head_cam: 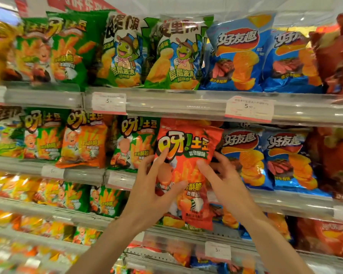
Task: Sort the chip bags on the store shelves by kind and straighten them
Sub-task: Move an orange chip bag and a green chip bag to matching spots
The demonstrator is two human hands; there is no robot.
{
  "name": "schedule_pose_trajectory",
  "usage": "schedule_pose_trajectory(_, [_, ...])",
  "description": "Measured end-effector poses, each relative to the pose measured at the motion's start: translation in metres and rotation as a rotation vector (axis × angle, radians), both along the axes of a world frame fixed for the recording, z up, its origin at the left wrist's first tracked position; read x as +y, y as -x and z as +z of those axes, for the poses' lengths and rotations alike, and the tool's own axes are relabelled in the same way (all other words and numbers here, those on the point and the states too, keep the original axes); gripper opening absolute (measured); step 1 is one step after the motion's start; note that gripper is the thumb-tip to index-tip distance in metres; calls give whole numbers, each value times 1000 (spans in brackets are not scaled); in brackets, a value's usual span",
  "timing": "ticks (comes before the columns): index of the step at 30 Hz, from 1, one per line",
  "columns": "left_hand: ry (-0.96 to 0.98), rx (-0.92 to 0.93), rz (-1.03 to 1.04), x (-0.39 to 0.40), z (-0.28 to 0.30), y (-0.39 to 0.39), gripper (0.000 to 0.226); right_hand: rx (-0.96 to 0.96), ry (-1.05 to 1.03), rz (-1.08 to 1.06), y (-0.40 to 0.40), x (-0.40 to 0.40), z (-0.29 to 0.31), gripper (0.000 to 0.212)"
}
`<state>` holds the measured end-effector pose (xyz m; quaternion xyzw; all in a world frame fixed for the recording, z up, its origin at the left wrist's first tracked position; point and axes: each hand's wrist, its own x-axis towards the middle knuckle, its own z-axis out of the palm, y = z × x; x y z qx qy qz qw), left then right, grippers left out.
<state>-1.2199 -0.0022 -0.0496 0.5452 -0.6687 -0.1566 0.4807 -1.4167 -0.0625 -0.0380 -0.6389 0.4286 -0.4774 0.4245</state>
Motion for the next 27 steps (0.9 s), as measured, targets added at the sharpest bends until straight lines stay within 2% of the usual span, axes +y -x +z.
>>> schedule_pose_trajectory(5, [-18,62,19,24,5,-24,64,-29,-14,-11,-26,19,-1,76])
schedule_pose_trajectory(8, [-4,148,59,39,6,-47,62,-37,-30,-16,-49,36,1,73])
schedule_pose_trajectory(11, [-50,251,56,55,6,-81,64,-36,-27,-7,-81,53,3,47])
schedule_pose_trajectory(15, [-98,297,31,86,1,-146,52,-10,-34,-8,-140,82,2,59])
schedule_pose_trajectory(18, [-129,323,28,113,-2,-205,48,-40,-66,57,-198,106,1,53])
schedule_pose_trajectory(22, [-101,359,63,149,-7,-291,60,-22,-82,112,-287,131,-5,46])
schedule_pose_trajectory(26, [-93,388,144,175,-14,-375,58,58,-46,165,-376,144,-8,78])
schedule_pose_trajectory(27, [-92,392,155,179,-14,-394,55,66,-50,186,-397,144,-7,80])
